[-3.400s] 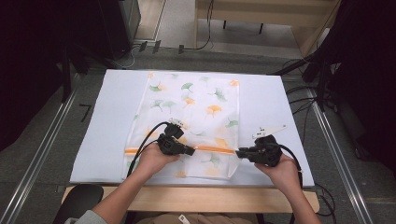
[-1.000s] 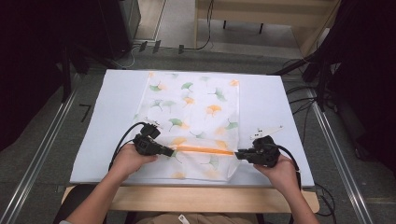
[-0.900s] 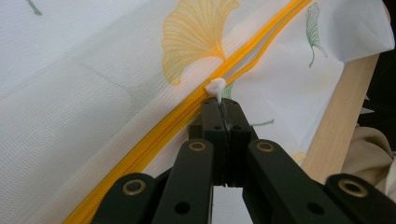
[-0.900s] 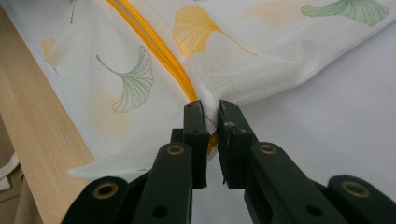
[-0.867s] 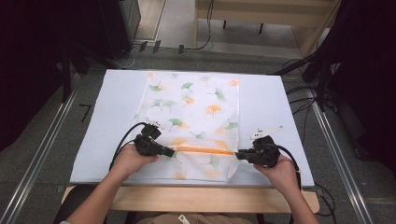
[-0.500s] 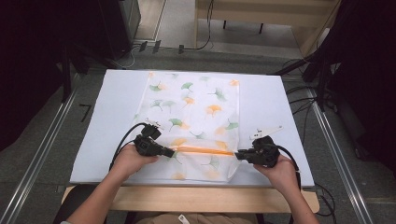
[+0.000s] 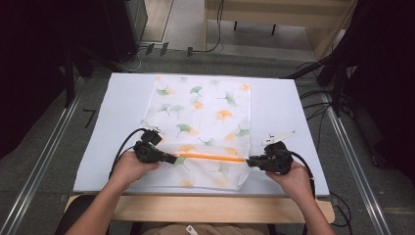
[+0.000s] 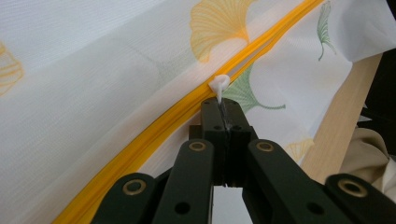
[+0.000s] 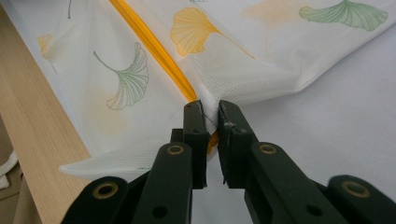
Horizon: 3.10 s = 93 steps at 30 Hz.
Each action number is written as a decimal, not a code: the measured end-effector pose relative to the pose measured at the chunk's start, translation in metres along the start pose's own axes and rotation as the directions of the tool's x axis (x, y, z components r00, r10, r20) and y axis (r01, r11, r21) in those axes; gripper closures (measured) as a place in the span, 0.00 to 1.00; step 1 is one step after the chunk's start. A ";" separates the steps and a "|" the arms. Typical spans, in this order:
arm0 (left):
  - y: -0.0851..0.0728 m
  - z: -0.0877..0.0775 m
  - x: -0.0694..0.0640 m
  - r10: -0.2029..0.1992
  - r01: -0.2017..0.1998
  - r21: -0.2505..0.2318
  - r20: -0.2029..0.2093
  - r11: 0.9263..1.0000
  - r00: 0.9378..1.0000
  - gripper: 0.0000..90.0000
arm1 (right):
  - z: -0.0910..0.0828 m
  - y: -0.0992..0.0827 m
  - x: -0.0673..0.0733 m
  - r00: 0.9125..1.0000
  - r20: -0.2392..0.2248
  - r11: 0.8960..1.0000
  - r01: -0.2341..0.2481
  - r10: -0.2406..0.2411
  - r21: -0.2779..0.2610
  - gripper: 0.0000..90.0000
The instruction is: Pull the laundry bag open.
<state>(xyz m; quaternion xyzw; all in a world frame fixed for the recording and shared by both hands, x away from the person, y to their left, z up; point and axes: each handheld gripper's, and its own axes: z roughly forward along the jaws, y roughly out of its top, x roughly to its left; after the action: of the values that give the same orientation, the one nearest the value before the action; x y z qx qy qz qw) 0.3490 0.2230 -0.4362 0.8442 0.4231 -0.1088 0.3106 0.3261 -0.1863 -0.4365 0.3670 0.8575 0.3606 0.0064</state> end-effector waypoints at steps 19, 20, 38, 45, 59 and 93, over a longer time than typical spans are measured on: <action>-0.007 -0.013 0.008 -0.021 0.020 -0.020 -0.008 1.000 1.000 1.00 | 0.003 0.002 0.000 1.000 -0.003 1.000 0.006 -0.006 0.017 0.94; -0.007 -0.013 0.008 -0.021 0.020 -0.020 -0.008 1.000 1.000 1.00 | 0.003 0.002 0.000 1.000 -0.003 1.000 0.006 -0.006 0.017 0.94; -0.010 -0.014 0.010 -0.037 0.036 -0.027 -0.007 0.999 0.999 1.00 | 0.002 0.002 -0.001 1.000 -0.011 1.000 0.004 -0.004 0.005 0.94; -0.012 -0.016 0.013 -0.046 0.045 -0.028 -0.010 0.999 0.999 1.00 | 0.003 0.003 0.001 1.000 -0.014 1.000 0.014 -0.014 0.008 0.94; -0.014 -0.019 0.015 -0.054 0.053 -0.024 -0.014 0.998 0.998 1.00 | 0.004 0.003 0.000 1.000 -0.015 1.000 0.013 -0.013 0.009 0.94; -0.027 -0.037 0.024 -0.074 0.073 -0.041 -0.034 0.996 0.997 1.00 | 0.002 0.002 -0.003 1.000 0.001 1.000 0.005 -0.005 0.010 0.94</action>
<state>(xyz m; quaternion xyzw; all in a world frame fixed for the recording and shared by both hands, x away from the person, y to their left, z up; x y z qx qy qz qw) 0.3395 0.2736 -0.4298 0.8234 0.4614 -0.0968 0.3158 0.3302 -0.1862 -0.4379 0.3653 0.8600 0.3562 0.0058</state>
